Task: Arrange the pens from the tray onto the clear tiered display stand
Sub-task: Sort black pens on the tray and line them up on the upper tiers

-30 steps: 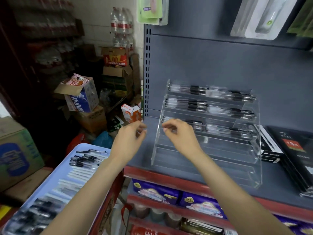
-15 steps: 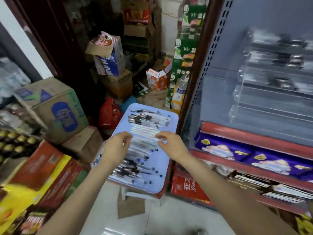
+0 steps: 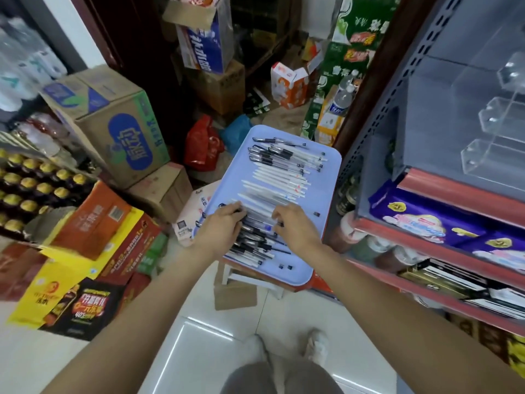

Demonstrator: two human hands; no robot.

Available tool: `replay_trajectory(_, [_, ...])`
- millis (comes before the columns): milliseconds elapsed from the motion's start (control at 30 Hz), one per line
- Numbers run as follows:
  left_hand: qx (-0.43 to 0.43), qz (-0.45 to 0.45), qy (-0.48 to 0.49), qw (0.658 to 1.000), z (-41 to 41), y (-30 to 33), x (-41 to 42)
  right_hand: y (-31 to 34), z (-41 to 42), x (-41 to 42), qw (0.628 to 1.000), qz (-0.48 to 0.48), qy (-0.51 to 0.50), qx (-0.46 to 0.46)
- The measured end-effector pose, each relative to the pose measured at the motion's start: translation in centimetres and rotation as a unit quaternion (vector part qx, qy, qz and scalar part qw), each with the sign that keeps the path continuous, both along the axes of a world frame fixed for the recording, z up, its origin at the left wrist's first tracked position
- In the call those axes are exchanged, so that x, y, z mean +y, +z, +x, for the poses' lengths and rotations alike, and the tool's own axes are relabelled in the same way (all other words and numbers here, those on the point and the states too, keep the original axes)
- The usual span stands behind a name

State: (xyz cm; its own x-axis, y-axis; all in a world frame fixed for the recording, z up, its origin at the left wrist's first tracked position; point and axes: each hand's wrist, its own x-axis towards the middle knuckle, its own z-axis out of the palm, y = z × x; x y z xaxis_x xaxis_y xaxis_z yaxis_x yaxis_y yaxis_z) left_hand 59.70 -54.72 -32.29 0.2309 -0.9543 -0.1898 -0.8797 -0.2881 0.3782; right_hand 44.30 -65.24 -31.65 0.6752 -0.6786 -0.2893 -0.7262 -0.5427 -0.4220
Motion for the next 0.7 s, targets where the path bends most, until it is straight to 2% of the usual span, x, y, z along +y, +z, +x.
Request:
replay_trajectory(133, [0.028, -0.044, 0.033, 0.998, 0.5, -0.1, 0.0, -0.1, 0.1, -0.3, 1.0, -0.023, 0.013, 0.011])
replay_trajectory(267, [0.044, -0.077, 0.109, 0.99, 0.9, -0.1, -0.1, -0.3, -0.1, -0.4, 0.999, -0.035, 0.013, 0.009])
replay_trajectory(400, [0.045, -0.074, 0.167, 0.982, 1.7, 0.1, 0.2, -0.6, -0.6, 0.0, 0.997, -0.077, 0.005, 0.028])
replay_trajectory(533, [0.055, -0.068, 0.167, 0.982, 2.2, 0.2, 0.3, -0.9, -0.5, 0.8, 0.993, -0.116, -0.03, 0.003])
replay_trajectory(700, [0.05, -0.05, 0.158, 0.985, 2.8, -0.1, 0.2, -0.9, 1.0, 0.9, 0.988, -0.135, 0.06, 0.042])
